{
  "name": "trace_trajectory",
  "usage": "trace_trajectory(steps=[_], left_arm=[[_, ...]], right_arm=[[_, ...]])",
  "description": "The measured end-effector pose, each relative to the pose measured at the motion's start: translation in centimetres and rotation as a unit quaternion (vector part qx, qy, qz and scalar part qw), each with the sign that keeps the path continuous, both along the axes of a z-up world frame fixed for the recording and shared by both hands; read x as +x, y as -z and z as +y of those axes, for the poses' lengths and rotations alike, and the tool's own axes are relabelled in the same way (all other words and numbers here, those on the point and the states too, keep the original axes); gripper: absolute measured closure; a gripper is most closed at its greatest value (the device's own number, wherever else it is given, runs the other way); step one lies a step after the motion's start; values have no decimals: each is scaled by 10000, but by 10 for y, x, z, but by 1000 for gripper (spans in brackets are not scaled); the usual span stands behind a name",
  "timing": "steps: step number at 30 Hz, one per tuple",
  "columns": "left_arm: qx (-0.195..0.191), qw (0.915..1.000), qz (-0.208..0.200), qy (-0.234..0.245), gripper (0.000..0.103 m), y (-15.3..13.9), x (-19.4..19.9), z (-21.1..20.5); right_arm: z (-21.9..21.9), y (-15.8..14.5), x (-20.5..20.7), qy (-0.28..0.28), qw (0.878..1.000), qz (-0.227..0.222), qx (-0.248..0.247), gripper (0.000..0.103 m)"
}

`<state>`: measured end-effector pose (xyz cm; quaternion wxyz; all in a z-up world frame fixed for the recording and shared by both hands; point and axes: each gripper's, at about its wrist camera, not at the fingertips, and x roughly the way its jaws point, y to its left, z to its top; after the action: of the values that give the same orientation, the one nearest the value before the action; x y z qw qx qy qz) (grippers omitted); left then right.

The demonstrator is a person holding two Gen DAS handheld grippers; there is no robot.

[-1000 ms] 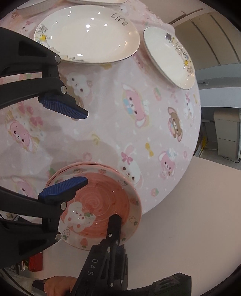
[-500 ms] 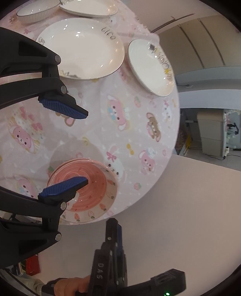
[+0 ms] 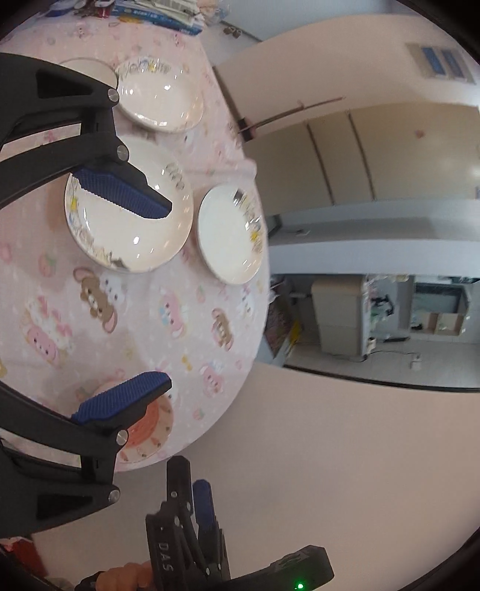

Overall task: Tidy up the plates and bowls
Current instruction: 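Move both tools back across the table toward the white ribbed bowl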

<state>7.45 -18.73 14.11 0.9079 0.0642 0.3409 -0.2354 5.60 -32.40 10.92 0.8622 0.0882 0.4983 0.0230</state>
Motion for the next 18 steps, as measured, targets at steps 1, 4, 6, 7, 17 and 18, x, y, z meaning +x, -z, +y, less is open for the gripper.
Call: trace_trajectory(steps=[1,4,6,7,17,18], left_arm=[[5,9999,-113,-9,16,-3,-3,8],[46,9996,-275,-82,15,-10,-11,29],[-44,9994,-287,-176,15,-14,-15,46],[-117,9993,-282,-223,15,-15,-17,55],[-241,9932,-859,-750,0,-22,-47,144],[-233,9925,-882,-816,0,-22,-48,152]], right_arm=[[4,-5,-1,-21,9999,-64,129,29],[21,-26,-6,-61,9988,-413,250,19],[35,-36,-8,-129,9981,-582,131,16],[42,-40,-7,-185,9977,-637,103,14],[116,-46,6,-547,9923,-1100,-172,0],[125,-43,11,-620,9926,-1041,-106,0]])
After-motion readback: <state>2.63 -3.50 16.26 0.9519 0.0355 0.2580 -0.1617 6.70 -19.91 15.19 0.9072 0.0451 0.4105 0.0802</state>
